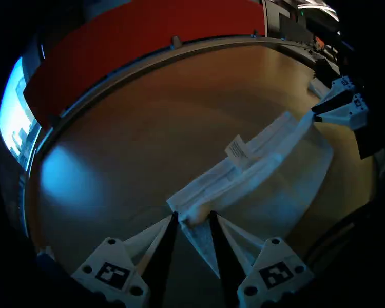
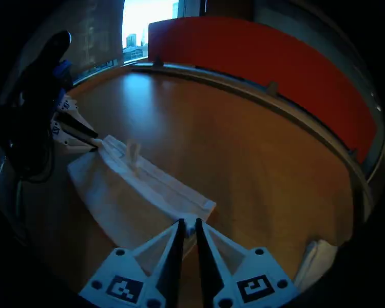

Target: Fold towel

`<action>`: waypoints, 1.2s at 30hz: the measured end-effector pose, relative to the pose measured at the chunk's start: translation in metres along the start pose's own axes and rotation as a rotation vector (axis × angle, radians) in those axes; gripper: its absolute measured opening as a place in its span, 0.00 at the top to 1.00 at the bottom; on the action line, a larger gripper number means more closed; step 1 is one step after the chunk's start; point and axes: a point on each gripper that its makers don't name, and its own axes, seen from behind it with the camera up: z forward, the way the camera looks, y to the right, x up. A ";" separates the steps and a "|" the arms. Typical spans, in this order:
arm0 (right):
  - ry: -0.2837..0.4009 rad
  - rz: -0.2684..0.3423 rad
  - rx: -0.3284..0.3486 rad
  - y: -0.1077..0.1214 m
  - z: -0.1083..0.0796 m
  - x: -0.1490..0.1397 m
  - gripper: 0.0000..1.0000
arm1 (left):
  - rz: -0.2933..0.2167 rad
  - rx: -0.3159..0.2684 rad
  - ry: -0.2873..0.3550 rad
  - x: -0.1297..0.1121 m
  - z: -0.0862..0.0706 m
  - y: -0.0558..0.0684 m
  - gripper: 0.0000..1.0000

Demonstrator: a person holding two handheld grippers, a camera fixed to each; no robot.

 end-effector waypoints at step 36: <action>0.018 0.041 -0.059 0.000 -0.024 -0.004 0.19 | -0.129 0.079 0.021 -0.026 -0.039 -0.033 0.09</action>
